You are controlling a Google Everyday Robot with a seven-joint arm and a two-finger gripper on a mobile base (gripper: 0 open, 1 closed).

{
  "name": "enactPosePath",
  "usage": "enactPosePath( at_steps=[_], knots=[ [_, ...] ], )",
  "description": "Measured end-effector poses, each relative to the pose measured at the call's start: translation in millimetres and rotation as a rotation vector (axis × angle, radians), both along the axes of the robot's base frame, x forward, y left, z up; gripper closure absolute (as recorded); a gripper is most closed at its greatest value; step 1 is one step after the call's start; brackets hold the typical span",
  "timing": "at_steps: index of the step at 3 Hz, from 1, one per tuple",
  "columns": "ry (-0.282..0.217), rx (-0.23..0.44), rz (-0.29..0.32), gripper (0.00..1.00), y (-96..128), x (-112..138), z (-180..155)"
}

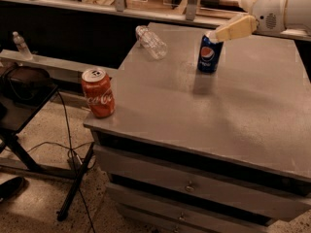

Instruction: Knock pepsi can over

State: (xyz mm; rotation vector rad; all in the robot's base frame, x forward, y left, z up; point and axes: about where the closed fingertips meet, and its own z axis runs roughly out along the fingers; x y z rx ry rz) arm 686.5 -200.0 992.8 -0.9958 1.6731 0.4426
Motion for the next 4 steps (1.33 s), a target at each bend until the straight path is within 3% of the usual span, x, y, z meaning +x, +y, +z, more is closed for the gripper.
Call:
enactPosePath(
  at_steps=[2,3,4],
  knots=[
    [-0.029,0.163,-0.009,0.00,-7.5,15.0,-36.4],
    [-0.046,0.213,-0.014,0.00,-9.3,19.0,-56.7],
    [-0.037,0.222,-0.013,0.00,-9.8,18.9,-70.9]
  ],
)
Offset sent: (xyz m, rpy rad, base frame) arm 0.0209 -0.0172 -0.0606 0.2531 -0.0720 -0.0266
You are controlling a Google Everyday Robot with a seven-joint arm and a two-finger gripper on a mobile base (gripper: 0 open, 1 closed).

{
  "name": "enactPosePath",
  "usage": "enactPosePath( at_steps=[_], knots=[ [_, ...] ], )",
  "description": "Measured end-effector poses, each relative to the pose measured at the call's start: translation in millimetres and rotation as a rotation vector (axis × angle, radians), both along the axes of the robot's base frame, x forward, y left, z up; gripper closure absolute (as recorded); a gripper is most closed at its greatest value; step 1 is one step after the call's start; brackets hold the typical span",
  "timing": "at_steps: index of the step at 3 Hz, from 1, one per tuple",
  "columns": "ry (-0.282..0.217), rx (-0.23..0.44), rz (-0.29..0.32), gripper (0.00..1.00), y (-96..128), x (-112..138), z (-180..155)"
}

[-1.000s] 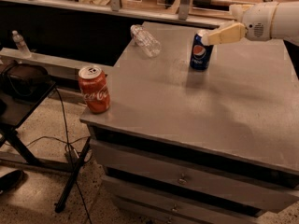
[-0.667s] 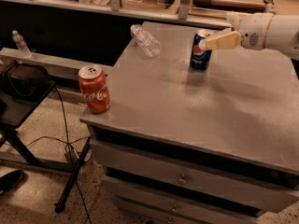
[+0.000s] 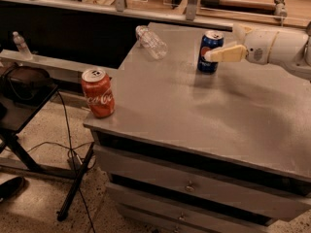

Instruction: Knock pepsi can over

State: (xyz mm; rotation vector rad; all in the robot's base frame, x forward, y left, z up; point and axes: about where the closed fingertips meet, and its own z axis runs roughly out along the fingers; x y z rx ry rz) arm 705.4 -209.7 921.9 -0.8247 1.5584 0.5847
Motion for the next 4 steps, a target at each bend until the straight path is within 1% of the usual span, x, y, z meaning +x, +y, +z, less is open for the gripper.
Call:
enactPosePath(
  at_steps=[1,2,3,4],
  knots=[
    [0.012,0.004,0.002,0.12,1.9,-1.0,-9.6],
    [0.025,0.013,0.013,0.34,6.7,-2.1,-15.1],
    [0.050,0.025,0.036,0.50,14.9,-3.0,-21.7],
    [0.073,0.041,0.059,0.53,21.3,-4.2,-27.1]
  ],
)
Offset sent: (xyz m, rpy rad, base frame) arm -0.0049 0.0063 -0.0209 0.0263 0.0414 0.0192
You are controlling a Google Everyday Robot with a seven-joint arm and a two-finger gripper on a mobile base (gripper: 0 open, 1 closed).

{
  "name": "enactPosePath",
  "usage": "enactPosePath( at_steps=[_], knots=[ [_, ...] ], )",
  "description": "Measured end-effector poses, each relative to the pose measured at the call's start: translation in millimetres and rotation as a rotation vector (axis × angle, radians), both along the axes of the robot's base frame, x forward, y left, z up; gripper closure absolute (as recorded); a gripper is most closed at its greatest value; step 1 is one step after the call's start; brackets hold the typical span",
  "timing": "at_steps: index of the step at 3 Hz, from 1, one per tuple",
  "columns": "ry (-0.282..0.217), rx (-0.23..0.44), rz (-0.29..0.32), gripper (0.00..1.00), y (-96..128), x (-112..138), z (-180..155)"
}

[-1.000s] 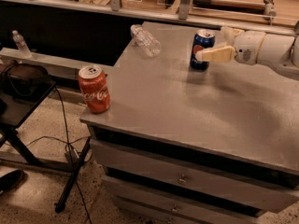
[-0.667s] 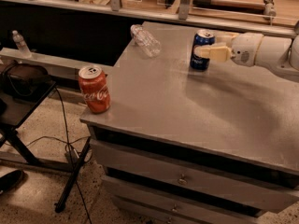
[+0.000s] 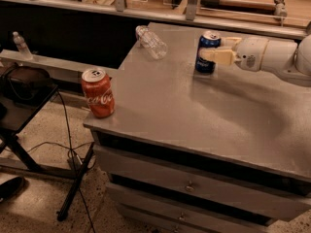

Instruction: Knock pepsi can over

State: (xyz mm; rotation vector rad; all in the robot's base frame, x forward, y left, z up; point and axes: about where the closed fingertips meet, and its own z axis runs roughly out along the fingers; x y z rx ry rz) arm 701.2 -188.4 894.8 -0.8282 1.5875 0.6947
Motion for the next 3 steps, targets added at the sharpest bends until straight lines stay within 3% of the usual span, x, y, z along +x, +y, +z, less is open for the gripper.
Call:
enactPosePath(
  at_steps=[1,3],
  knots=[
    [0.003,0.003,0.002,0.54,0.5,-0.2,-0.7],
    [0.013,0.044,0.010,0.82,1.0,-0.6,-2.1]
  ],
)
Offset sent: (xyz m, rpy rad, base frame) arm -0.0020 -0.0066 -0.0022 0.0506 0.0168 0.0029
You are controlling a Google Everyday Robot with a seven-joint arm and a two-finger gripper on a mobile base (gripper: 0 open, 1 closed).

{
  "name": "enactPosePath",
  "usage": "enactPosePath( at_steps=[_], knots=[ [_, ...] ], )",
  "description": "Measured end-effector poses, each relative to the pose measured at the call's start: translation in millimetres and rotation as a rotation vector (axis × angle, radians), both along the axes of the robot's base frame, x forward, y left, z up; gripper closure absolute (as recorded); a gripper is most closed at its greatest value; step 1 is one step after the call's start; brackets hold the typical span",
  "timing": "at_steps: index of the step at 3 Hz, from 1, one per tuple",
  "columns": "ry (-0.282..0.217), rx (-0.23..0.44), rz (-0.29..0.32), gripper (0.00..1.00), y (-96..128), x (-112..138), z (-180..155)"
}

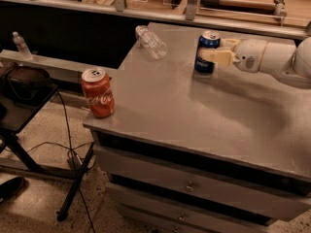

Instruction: Knock pepsi can over

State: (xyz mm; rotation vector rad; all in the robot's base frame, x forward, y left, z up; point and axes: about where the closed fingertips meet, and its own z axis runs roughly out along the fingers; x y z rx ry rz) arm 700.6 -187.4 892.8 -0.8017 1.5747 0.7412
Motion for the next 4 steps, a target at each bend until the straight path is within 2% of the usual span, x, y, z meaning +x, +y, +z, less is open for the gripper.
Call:
enactPosePath(
  at_steps=[1,2,3,4],
  knots=[
    [-0.002,0.014,-0.004,1.00,-2.1,0.1,1.3],
    [-0.032,-0.038,-0.034,1.00,-16.7,1.2,17.4],
    [-0.058,-0.153,-0.058,1.00,-37.1,0.2,43.7],
    [-0.055,-0.300,-0.071,1.00,-62.5,-10.2,64.6]
  ],
)
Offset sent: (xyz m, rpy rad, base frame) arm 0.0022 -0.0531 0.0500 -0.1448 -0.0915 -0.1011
